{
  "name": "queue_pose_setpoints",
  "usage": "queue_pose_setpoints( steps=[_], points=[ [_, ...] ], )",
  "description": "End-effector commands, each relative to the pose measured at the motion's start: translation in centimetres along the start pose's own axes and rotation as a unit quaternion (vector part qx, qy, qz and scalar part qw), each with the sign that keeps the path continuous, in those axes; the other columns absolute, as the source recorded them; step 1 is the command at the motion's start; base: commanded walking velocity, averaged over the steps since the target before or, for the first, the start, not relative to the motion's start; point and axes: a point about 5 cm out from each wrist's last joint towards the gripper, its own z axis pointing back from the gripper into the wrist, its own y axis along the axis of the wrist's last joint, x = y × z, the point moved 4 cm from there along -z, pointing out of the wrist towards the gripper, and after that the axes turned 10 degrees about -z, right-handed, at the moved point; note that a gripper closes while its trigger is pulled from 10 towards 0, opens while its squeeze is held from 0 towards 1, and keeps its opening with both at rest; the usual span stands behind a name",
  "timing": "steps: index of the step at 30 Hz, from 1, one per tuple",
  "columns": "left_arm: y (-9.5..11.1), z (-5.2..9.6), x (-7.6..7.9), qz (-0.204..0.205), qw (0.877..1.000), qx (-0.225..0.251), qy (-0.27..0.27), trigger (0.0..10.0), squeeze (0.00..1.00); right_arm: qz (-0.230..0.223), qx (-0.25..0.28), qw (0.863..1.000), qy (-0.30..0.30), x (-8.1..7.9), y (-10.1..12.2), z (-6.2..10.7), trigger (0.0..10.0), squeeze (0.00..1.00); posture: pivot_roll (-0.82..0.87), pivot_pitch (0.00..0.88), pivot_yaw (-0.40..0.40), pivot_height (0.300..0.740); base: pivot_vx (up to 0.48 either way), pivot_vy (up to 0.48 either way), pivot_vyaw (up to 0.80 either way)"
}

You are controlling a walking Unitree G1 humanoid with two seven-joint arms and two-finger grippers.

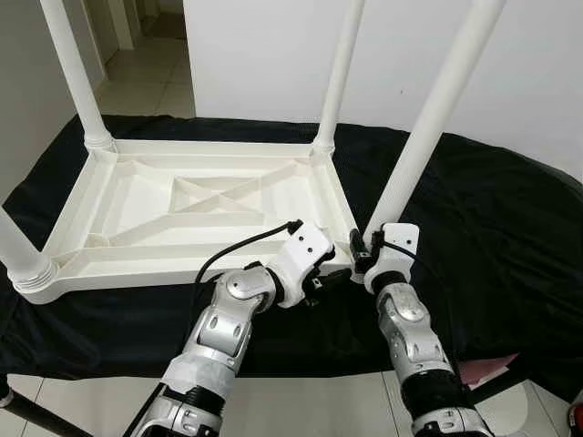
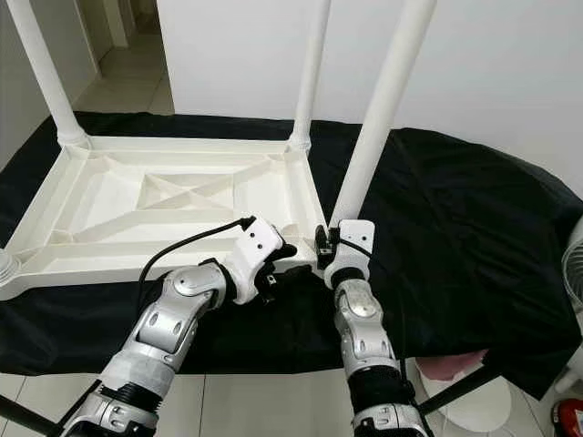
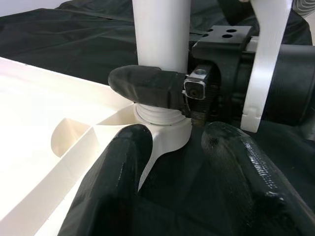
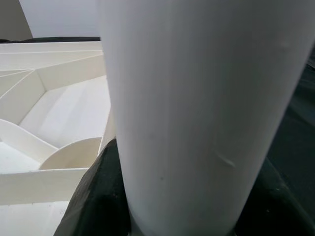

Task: Building children table

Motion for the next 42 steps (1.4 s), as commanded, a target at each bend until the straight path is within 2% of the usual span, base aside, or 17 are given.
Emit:
queue_pose_setpoints(
  steps=[1,4,5,6,7,10,15,16,20,24,27,30,32,38,41,42],
  points=[
    [-0.2,0.1,-0.9,0.006,0.998,-0.010,0.063,10.0,0.00,0.003,-0.019,1.000,-0.004,0.6,-0.8,0.4,10.0,0.00,0.04,0.032,-0.053,0.740,0.000,0.000,0.00],
    [-0.2,0.1,-0.9,0.007,0.998,-0.011,0.063,10.0,0.00,0.005,-0.017,1.000,0.004,0.9,-0.4,0.5,10.0,0.00,0.05,0.032,-0.055,0.740,0.000,0.000,0.00],
    [-0.3,0.2,-0.9,0.007,0.998,-0.011,0.064,10.0,0.00,0.005,-0.014,1.000,0.012,0.9,-0.1,0.5,10.0,0.88,0.05,0.033,-0.056,0.740,0.000,0.000,0.00],
    [-0.3,0.2,-0.9,0.007,0.998,-0.011,0.064,10.0,0.00,0.005,-0.014,1.000,0.012,0.9,-0.1,0.5,10.0,0.88,0.05,0.033,-0.056,0.740,0.000,0.000,0.00],
    [-0.3,0.2,-0.9,0.008,0.998,-0.012,0.065,10.0,0.00,0.005,-0.011,1.000,0.027,0.9,0.2,0.8,10.0,1.00,0.05,0.033,-0.061,0.740,0.000,0.000,0.00],
    [-0.3,0.3,-1.0,0.009,0.997,-0.013,0.069,10.0,0.00,0.021,-0.006,0.997,0.073,0.9,0.9,1.5,10.0,1.00,0.05,0.033,-0.066,0.740,0.000,0.000,0.00],
    [-0.3,0.2,-1.1,0.009,0.997,-0.013,0.071,10.0,0.00,0.029,-0.009,0.995,0.091,1.2,1.1,1.8,10.0,1.00,0.05,0.032,-0.067,0.740,0.000,0.000,0.00],
    [-0.3,0.3,-1.2,0.009,0.997,-0.013,0.073,10.0,0.00,0.033,-0.010,0.994,0.100,1.7,1.3,2.1,10.0,0.00,0.05,0.031,-0.066,0.740,0.000,0.000,0.00],
    [-0.3,0.4,-1.3,0.008,0.997,-0.013,0.072,10.0,0.00,0.054,-0.024,0.988,0.142,3.2,1.5,2.8,10.0,0.00,0.05,0.025,-0.059,0.740,0.000,0.000,0.00],
    [-0.4,0.4,-1.2,0.007,0.997,-0.014,0.070,10.0,0.00,0.062,-0.038,0.981,0.178,3.5,1.4,3.1,10.0,0.00,0.05,0.024,-0.053,0.740,0.000,0.000,0.00],
    [-0.2,0.3,-1.4,0.006,0.998,-0.013,0.068,10.0,0.00,0.086,-0.059,0.968,0.230,3.2,1.2,2.8,10.0,0.00,0.05,0.022,-0.045,0.740,0.000,0.000,0.00],
    [-0.1,0.3,-1.4,0.006,0.998,-0.012,0.068,10.0,0.00,0.094,-0.067,0.964,0.241,3.1,1.0,2.5,10.0,0.00,0.05,0.022,-0.045,0.740,0.000,0.000,0.00],
    [0.0,0.2,-1.4,0.005,0.998,-0.011,0.067,10.0,0.00,0.107,-0.076,0.957,0.258,2.6,0.9,1.6,10.0,0.00,0.05,0.020,-0.040,0.740,0.000,0.000,0.00],
    [0.0,0.2,-1.3,0.004,0.998,-0.011,0.066,10.0,0.00,0.127,-0.085,0.949,0.275,1.5,0.8,-0.2,10.0,0.00,0.06,0.019,-0.044,0.740,0.000,0.000,0.00],
    [0.0,0.2,-1.4,0.004,0.998,-0.011,0.066,10.0,0.00,0.126,-0.089,0.948,0.277,1.4,0.7,-0.3,10.0,0.00,0.06,0.018,-0.045,0.740,0.000,0.000,0.00],
    [0.0,0.2,-1.4,0.003,0.998,-0.011,0.068,10.0,0.00,0.123,-0.092,0.947,0.282,1.3,0.6,-0.3,0.8,0.00,0.07,0.019,-0.048,0.740,0.000,0.000,0.00]
  ],
)
